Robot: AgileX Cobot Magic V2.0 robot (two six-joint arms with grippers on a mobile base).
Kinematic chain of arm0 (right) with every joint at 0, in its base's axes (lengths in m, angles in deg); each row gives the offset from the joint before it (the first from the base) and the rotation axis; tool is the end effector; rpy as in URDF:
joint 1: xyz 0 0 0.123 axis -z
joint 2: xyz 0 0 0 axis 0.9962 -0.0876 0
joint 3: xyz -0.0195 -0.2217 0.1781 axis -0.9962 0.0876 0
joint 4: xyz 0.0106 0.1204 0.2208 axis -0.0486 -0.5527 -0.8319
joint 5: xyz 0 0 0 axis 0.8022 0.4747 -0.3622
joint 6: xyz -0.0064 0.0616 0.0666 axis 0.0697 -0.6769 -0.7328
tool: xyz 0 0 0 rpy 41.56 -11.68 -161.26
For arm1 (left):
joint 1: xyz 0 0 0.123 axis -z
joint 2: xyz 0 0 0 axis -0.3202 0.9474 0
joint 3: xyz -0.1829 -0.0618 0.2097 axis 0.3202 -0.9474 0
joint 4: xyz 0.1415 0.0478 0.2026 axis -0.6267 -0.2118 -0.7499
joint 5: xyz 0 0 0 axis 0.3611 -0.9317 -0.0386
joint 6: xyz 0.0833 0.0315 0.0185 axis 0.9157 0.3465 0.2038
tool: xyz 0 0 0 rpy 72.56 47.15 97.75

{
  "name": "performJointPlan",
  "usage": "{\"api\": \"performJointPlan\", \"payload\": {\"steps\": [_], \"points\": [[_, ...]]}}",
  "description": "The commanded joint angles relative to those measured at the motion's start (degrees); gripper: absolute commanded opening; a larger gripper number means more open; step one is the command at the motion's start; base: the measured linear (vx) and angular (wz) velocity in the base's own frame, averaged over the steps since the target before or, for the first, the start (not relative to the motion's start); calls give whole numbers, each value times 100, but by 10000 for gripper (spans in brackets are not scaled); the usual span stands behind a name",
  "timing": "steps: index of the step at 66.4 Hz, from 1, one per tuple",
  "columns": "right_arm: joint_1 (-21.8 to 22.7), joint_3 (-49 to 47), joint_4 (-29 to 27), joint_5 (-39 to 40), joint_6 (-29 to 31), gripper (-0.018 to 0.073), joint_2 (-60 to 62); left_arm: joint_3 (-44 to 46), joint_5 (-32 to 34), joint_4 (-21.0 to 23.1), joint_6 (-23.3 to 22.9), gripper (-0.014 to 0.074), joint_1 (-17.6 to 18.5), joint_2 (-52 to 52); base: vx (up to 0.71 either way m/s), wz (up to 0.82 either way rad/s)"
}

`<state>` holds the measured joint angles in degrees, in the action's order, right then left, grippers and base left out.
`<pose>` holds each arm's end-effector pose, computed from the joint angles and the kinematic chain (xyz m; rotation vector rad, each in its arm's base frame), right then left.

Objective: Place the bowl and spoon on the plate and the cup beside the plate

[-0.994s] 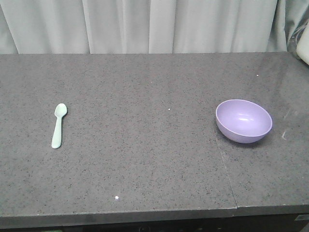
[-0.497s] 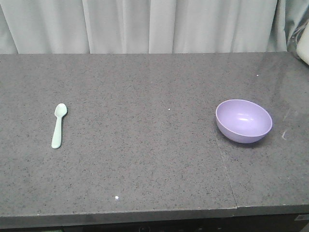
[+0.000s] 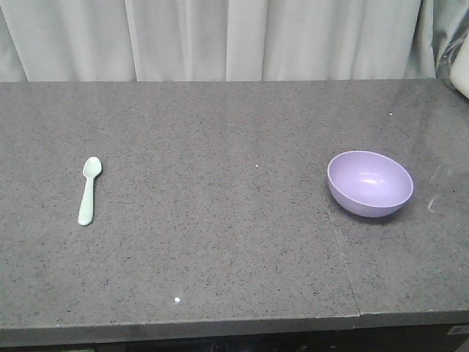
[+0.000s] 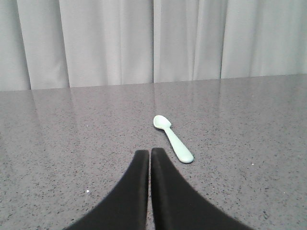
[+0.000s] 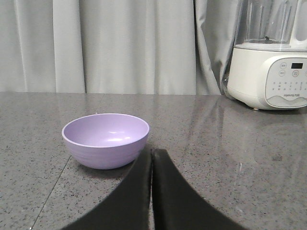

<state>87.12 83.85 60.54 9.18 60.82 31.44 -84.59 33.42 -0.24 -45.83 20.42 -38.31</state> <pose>0.0567 -0.0033 0.2006 -0.0341 1.5396 -0.1151 0.0591 -0.0015 0.1981 -0.0204 1.5907 -0.0616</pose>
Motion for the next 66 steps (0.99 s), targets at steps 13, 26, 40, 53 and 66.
{"api": "performJointPlan", "payload": {"steps": [13, 26, 40, 53, 66], "points": [[30, 80, 41, 405, 19, -2, 63, -173, 392, 39, -62, -6, 2, 55, 0, 0], [30, 80, 41, 405, 19, -2, 63, -173, 392, 39, -62, -6, 2, 55, 0, 0], [30, 80, 41, 405, 19, -2, 63, -173, 392, 39, -62, -6, 2, 55, 0, 0], [30, 80, 41, 405, 19, -2, 63, -173, 392, 39, -62, -6, 2, 55, 0, 0], [30, 80, 41, 405, 19, -2, 63, -173, 392, 39, -62, -6, 2, 55, 0, 0]]}}
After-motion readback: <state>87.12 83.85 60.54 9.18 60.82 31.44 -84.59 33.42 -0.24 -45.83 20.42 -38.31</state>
